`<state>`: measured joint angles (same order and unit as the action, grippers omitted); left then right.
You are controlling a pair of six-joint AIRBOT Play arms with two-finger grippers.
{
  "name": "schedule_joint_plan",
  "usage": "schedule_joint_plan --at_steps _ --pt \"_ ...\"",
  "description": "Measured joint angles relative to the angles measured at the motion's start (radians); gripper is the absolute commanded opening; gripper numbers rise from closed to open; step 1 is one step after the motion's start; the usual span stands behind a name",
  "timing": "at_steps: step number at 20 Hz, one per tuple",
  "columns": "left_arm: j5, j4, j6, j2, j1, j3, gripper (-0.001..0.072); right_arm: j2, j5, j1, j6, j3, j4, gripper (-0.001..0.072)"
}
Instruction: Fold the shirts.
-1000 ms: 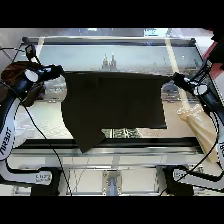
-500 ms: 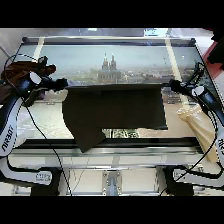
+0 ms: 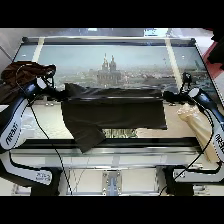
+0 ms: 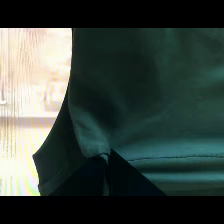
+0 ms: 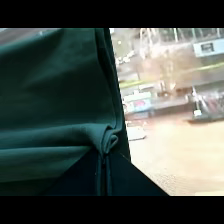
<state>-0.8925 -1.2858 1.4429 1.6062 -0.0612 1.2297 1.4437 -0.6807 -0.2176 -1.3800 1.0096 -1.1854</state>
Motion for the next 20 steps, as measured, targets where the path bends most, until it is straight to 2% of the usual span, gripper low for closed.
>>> schedule_joint_plan --at_steps 4,5,6,7,8,13,14,15,16,20 --pt "-0.027 0.000 0.001 0.013 0.000 -0.002 0.0013 0.022 -0.007 0.000 0.000 0.000 -0.008 0.0035" --pt "-0.035 0.000 0.001 0.014 0.000 -0.002 0.0033 0.024 -0.007 0.000 -0.001 0.000 -0.010 0.0052" --pt "-0.045 0.000 0.001 0.015 0.000 -0.002 0.0195 0.026 -0.007 0.000 -0.005 0.000 -0.010 0.0144" --pt "-0.053 0.001 0.001 0.016 0.000 -0.002 0.0411 0.027 -0.010 0.000 -0.007 0.000 -0.010 0.0287" --pt "-0.062 0.001 0.001 0.016 0.000 0.000 0.0505 0.027 -0.017 0.000 -0.008 0.001 -0.007 0.0347" --pt "-0.104 0.007 0.000 -0.052 -0.002 0.038 0.0502 -0.018 -0.098 -0.001 -0.013 0.007 0.018 0.0349" --pt "-0.106 0.000 -0.004 -0.093 -0.003 0.044 0.0502 -0.050 -0.117 -0.002 -0.016 0.008 0.000 0.0372" --pt "-0.114 -0.006 -0.010 -0.137 -0.006 0.045 0.0502 -0.084 -0.134 -0.003 -0.024 0.008 -0.028 0.0437" --pt "-0.122 -0.020 -0.015 -0.190 -0.010 0.038 0.0502 -0.125 -0.157 -0.007 -0.039 0.008 -0.066 0.0453" --pt "-0.148 -0.053 -0.014 -0.430 -0.040 -0.140 0.0499 -0.289 -0.230 -0.063 -0.095 -0.020 -0.182 0.0453"
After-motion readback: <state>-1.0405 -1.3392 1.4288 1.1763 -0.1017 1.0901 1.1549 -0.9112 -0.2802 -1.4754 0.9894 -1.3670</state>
